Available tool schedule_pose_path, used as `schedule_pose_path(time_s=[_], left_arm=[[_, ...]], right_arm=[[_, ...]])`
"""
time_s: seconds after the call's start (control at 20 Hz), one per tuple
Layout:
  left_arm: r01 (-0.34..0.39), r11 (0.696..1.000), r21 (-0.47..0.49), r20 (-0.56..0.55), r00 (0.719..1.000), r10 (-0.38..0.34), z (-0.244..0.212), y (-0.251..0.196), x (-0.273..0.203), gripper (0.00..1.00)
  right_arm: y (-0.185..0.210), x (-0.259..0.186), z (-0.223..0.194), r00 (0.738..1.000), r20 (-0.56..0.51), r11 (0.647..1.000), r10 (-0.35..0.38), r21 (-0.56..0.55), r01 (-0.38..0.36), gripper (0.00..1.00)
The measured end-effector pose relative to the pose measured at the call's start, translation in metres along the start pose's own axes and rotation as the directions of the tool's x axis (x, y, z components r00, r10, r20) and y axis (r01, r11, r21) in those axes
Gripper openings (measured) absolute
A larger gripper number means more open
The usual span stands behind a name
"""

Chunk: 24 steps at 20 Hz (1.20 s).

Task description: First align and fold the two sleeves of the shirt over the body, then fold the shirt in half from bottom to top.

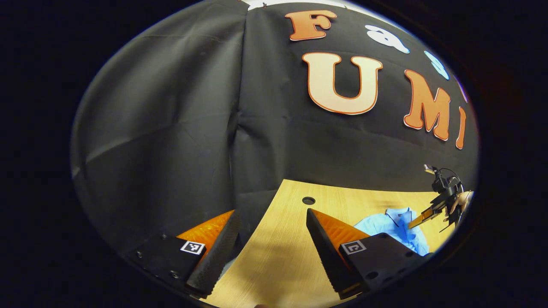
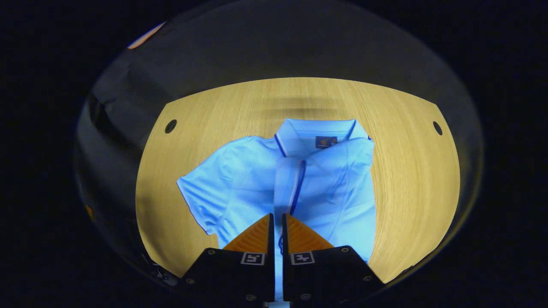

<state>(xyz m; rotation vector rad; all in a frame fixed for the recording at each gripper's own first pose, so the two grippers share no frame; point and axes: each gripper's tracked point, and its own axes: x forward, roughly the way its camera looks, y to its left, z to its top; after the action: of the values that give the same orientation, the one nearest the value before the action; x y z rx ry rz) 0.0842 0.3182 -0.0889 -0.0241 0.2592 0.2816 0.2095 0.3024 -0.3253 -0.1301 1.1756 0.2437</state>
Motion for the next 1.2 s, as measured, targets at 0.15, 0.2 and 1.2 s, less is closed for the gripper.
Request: schedule_pose_path(time_s=[0.15, 0.2, 1.2], left_arm=[[0.018, 1.0, 0.009, -0.013, 1.0, -0.018, -0.001, -0.021, 0.003, 1.0], [0.026, 1.0, 0.012, -0.019, 0.999, -0.026, 0.001, -0.029, 0.004, 1.0], [0.145, 0.981, -0.129, -0.638, 0.745, -0.194, -0.12, -0.22, 0.091, 1.0]], right_arm=[[0.013, -0.013, 0.006, 0.997, 0.039, 0.998, 0.06, 0.001, -0.06, 0.39], [0.011, -0.021, 0.007, 0.997, 0.052, 0.998, 0.062, -0.008, -0.062, 0.43], [-0.133, -0.15, -0.028, 0.955, 0.297, 0.984, 0.027, 0.16, -0.077, 0.99]])
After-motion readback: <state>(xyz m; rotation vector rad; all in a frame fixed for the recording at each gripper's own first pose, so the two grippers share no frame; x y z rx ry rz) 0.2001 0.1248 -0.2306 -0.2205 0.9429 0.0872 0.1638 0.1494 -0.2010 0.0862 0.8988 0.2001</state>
